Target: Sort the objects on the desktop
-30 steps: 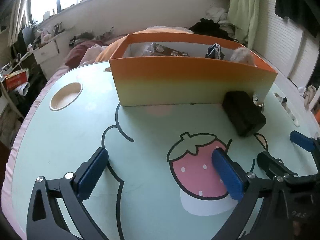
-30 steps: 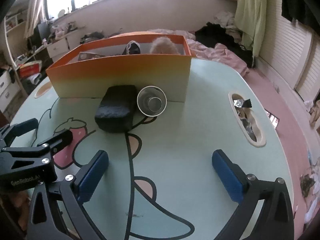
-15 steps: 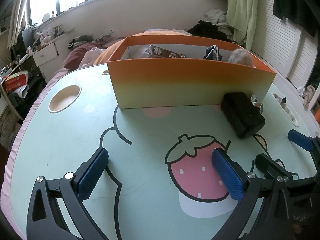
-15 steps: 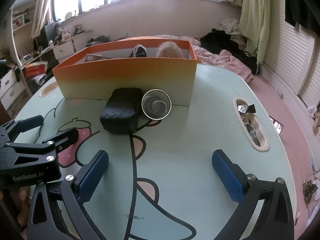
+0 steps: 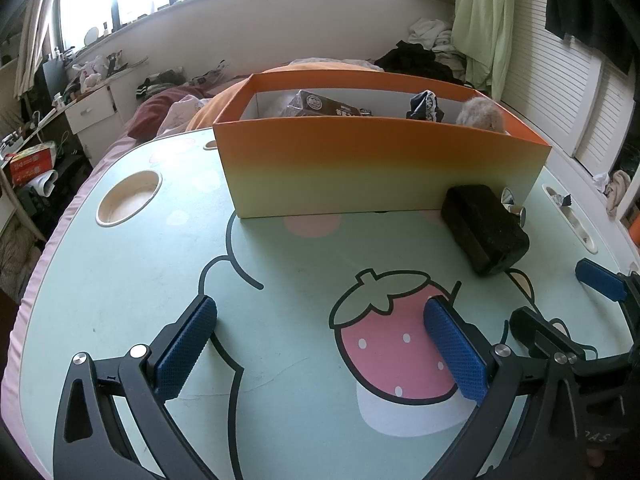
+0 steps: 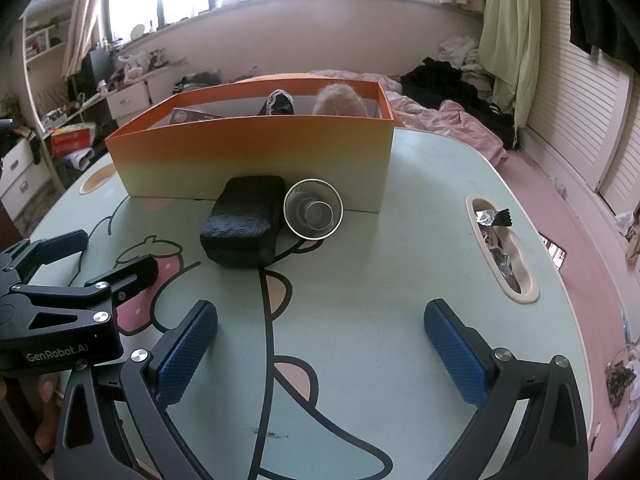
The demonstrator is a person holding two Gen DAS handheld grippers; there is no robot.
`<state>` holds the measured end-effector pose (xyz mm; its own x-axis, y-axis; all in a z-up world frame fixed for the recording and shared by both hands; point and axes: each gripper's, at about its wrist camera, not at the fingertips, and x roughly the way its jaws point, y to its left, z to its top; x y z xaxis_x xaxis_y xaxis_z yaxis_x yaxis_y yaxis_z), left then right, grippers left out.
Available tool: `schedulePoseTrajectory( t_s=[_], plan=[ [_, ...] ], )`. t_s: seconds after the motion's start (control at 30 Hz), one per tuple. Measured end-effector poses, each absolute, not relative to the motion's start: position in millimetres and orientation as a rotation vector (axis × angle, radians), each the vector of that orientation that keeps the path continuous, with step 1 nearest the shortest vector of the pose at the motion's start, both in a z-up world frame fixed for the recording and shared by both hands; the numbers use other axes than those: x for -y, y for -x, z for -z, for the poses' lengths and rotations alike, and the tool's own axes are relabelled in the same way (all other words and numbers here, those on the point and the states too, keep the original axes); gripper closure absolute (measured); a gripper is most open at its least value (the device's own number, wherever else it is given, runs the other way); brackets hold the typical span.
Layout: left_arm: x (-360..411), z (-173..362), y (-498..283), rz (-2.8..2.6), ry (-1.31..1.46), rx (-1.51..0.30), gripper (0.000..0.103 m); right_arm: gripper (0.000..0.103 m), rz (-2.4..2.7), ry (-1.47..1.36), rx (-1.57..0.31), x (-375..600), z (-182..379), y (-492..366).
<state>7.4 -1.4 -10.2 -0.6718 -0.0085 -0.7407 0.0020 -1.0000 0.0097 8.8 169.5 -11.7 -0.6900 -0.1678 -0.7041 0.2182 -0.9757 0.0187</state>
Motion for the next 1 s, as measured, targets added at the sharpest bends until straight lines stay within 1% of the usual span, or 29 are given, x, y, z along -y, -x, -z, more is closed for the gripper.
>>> schedulePoseTrajectory(
  t_s=[0.33, 0.4, 0.53, 0.6, 0.63, 0.7, 0.73, 0.8, 0.83, 0.87, 0.9, 1.0],
  plan=[
    [0, 9, -7, 2.880, -1.274, 0.018, 0.000, 0.000, 2.700, -1.113, -0.090, -170, 11, -10],
    [-2, 8, -5, 2.885, -1.276, 0.018, 0.000, 0.003, 2.669, -1.084, -0.021, -175, 4, -10],
    [-3, 7, -4, 2.885, -1.275, 0.019, 0.000, 0.004, 2.664, -1.042, 0.142, -191, -18, 6],
    [-3, 7, -4, 2.887, -1.276, 0.019, 0.000, 0.015, 2.644, -1.083, 0.182, -193, -27, 26],
    [-3, 7, -3, 2.888, -1.276, 0.020, 0.000, 0.019, 2.638, -1.110, 0.185, -192, -29, 36],
    [-2, 6, -2, 2.889, -1.277, 0.020, 0.000, 0.031, 2.631, -1.158, 0.218, -190, -28, 55],
    [-2, 6, -2, 2.889, -1.278, 0.020, 0.000, 0.033, 2.625, -1.177, 0.236, -190, -28, 60],
    [-2, 7, -2, 2.888, -1.277, 0.019, 0.000, 0.043, 2.597, -1.231, 0.275, -190, -22, 72],
    [-2, 6, -2, 2.888, -1.277, 0.019, 0.000, 0.045, 2.579, -1.258, 0.289, -188, -18, 77],
    [-2, 6, -2, 2.887, -1.278, 0.022, 0.000, 0.050, 2.562, -1.278, 0.301, -188, -13, 79],
    [-2, 6, -3, 2.888, -1.275, 0.023, 0.000, 0.052, 2.569, -1.269, 0.290, -185, -12, 80],
    [-3, 6, -2, 2.889, -1.279, 0.022, 0.000, 0.054, 2.593, -1.275, 0.142, -169, -11, 78]
  ],
)
